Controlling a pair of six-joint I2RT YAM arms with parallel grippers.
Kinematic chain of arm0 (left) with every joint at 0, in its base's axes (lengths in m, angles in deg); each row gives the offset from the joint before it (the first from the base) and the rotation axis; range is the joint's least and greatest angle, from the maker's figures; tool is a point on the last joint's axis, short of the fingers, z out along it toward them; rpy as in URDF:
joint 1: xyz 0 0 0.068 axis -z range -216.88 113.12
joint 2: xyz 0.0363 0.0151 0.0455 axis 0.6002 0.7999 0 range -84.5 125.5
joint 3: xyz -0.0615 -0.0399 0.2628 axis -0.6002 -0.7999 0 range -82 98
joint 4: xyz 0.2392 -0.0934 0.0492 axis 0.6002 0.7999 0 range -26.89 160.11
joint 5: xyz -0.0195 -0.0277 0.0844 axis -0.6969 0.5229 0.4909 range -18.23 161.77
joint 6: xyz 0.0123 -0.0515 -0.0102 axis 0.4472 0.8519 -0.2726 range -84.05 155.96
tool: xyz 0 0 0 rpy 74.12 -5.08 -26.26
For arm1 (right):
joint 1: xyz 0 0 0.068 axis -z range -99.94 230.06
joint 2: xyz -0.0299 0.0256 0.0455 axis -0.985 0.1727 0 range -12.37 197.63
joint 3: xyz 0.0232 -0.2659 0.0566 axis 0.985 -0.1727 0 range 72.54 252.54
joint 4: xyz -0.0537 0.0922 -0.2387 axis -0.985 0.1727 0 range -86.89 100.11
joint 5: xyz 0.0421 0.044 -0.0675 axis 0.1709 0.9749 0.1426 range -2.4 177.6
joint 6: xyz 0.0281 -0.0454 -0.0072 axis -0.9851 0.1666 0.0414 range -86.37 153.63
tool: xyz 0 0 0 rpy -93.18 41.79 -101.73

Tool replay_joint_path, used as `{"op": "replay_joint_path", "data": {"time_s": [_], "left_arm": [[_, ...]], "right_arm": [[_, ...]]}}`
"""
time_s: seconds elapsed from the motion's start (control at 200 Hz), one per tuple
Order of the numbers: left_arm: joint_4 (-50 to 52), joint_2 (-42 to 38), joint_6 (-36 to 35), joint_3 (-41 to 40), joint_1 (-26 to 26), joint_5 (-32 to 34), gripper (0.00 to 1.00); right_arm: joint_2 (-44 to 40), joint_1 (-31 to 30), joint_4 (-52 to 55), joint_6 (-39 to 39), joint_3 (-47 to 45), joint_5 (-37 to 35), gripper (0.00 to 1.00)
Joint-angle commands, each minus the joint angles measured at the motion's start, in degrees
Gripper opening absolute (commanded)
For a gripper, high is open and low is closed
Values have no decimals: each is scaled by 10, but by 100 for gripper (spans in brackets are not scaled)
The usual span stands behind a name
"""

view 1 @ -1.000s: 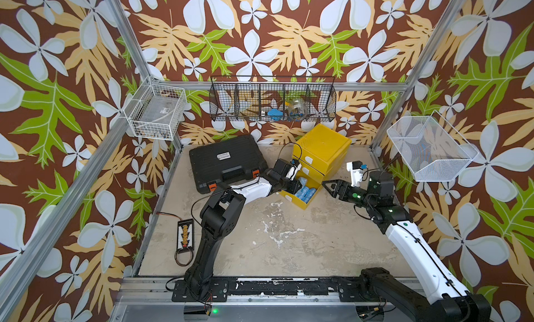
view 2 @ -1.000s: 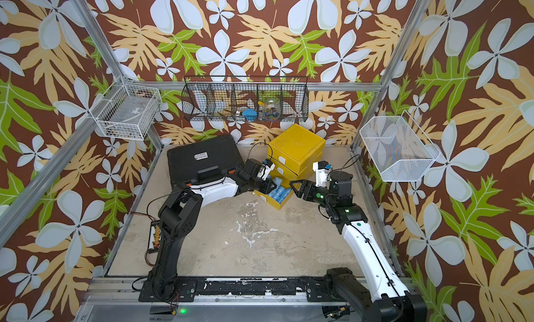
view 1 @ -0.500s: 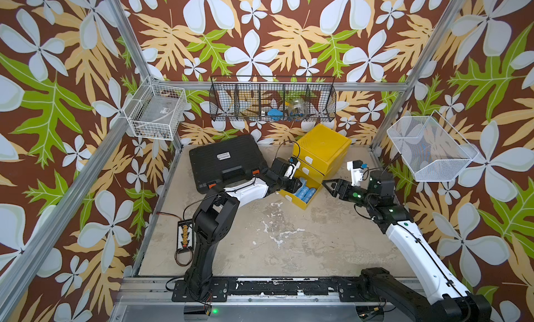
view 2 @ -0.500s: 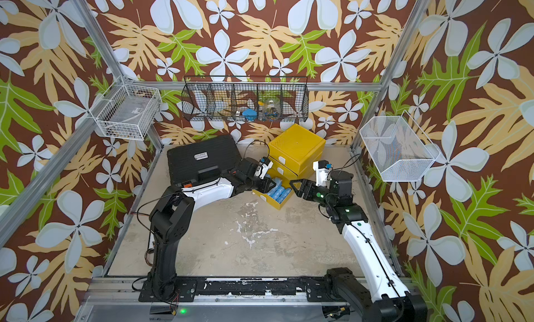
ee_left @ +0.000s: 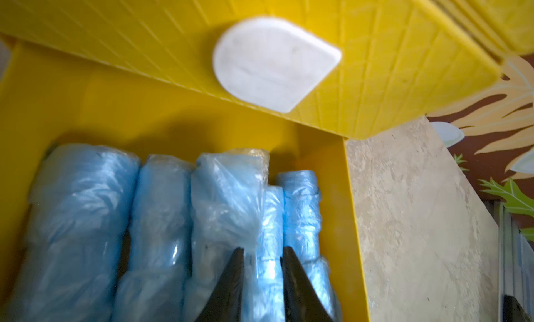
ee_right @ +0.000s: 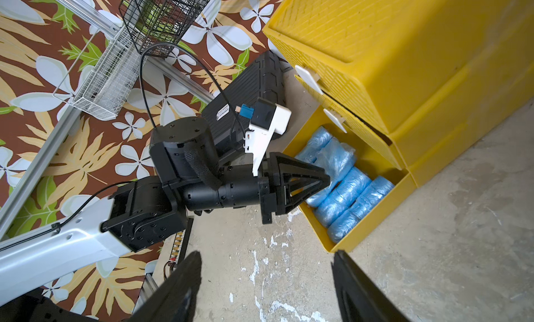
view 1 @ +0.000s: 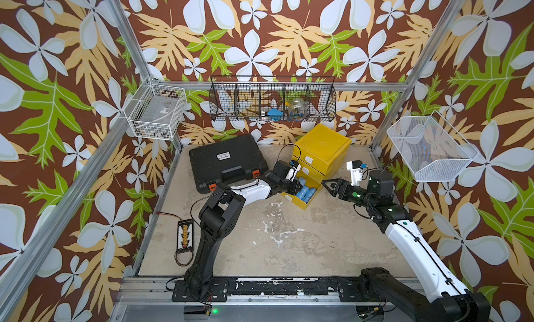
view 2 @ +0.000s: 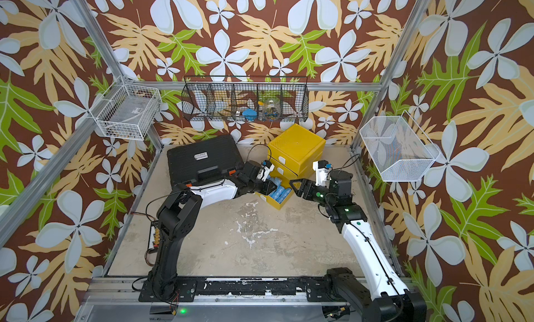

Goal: Sort the rolls of trash bags by color and place them into the drawer
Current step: Place the roll of trash bags in the drawer, then close the drawer in the storage box.

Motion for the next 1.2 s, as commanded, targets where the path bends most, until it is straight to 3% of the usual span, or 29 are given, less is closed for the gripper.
{"op": "replay_joint_path", "data": {"time_s": [0.0, 0.245, 0.476, 0.736, 0.881, 0.981, 1.192], "left_arm": [[53, 14, 4, 18, 3, 62, 27], [69, 20, -16, 50, 11, 45, 30], [133, 31, -48, 105, 28, 71, 32], [107, -28, -26, 84, 28, 74, 32], [99, -88, -15, 51, 28, 88, 33], [84, -147, 1, 4, 24, 94, 33], [12, -273, 64, -165, 16, 80, 29]], "right_arm": [[-1, 0, -13, 3, -1, 4, 73], [6, 0, -13, 4, 4, 1, 73], [17, 0, -9, 3, 30, -3, 73], [46, 0, 2, 6, 103, -24, 72], [83, 0, 9, 25, 159, -105, 70], [118, 2, -14, 24, 189, -130, 62], [216, 4, -58, 7, 260, -122, 30]]}}
